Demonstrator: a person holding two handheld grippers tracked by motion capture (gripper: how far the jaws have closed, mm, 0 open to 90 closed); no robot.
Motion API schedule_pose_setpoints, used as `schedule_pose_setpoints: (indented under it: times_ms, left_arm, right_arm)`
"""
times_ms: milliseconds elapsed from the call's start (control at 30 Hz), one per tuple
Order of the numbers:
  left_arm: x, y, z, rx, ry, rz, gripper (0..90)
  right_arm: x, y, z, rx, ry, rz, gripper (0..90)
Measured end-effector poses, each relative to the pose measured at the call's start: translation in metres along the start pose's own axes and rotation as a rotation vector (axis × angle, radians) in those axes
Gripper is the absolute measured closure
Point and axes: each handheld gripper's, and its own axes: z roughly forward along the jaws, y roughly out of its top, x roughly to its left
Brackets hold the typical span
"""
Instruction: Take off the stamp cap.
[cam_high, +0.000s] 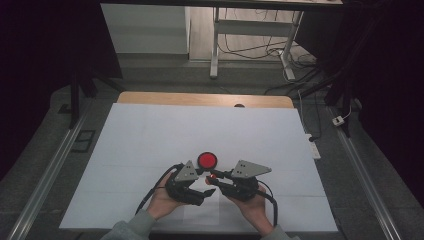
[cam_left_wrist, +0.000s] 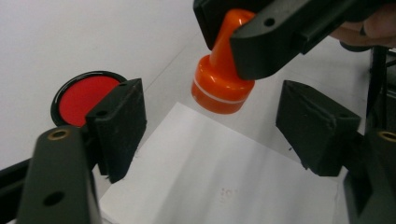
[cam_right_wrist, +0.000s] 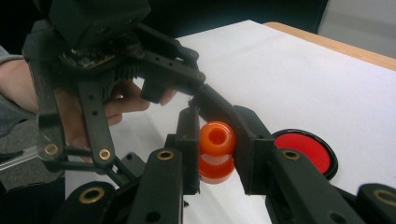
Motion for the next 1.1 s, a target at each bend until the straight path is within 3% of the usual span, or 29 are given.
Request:
schedule_pose_setpoints:
  times_ms: [567,1100]
  left_arm:
    - [-0.0025,-0.0008,0.0049,-0.001,0.016,0.010,45.6]
    - [-0.0040,-0.0018,0.0089,0.008,0.024,0.020,50.1]
  right_arm:
    - [0.0001,-0.0012,0.0014,0.004,0.005,-0.001,72.0]
    - [0.0000,-0.0015,0.0014,0.001,0.007,0.004,72.1]
